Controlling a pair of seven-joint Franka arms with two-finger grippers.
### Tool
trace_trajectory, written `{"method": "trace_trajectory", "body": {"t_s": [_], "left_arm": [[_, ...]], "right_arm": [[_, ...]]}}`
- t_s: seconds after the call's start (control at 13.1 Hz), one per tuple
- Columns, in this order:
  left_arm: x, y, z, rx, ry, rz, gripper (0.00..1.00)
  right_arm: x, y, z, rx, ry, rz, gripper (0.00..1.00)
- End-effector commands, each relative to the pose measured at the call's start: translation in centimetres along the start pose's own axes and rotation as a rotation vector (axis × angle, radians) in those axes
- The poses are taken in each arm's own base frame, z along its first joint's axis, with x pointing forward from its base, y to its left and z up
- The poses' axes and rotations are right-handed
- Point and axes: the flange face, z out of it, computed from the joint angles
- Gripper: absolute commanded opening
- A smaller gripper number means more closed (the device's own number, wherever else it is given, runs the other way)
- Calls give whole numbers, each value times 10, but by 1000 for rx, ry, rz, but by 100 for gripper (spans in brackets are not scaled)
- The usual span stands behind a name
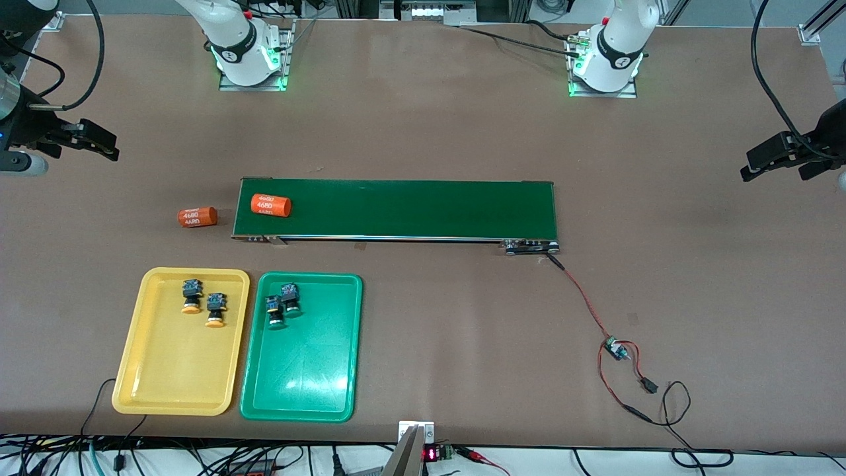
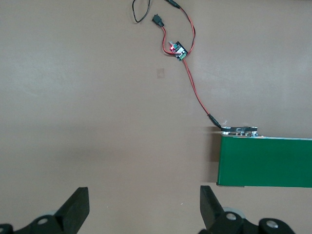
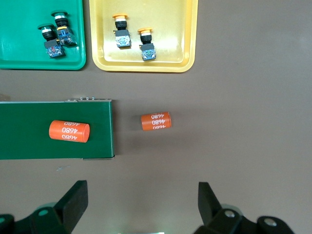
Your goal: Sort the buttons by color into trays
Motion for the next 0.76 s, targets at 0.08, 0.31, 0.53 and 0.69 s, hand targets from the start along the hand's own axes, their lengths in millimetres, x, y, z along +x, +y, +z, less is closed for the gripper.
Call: {"method": "trace_trajectory", "body": {"t_s": [0.08, 0.31, 0.53, 0.69], "left_arm": [[-1, -1, -6, 8, 7, 19, 100], [1, -5, -4, 8, 6, 13, 100], [1, -4, -4, 7, 7, 13, 100], [1, -5, -3, 7, 6, 11, 100]], "right_arm": [[1, -2, -6, -2, 0, -15, 100], [1, -2, -6, -1, 0, -6, 100], [1, -4, -6, 13, -2, -4, 100], [1, -4, -6, 13, 1, -3, 100]]}}
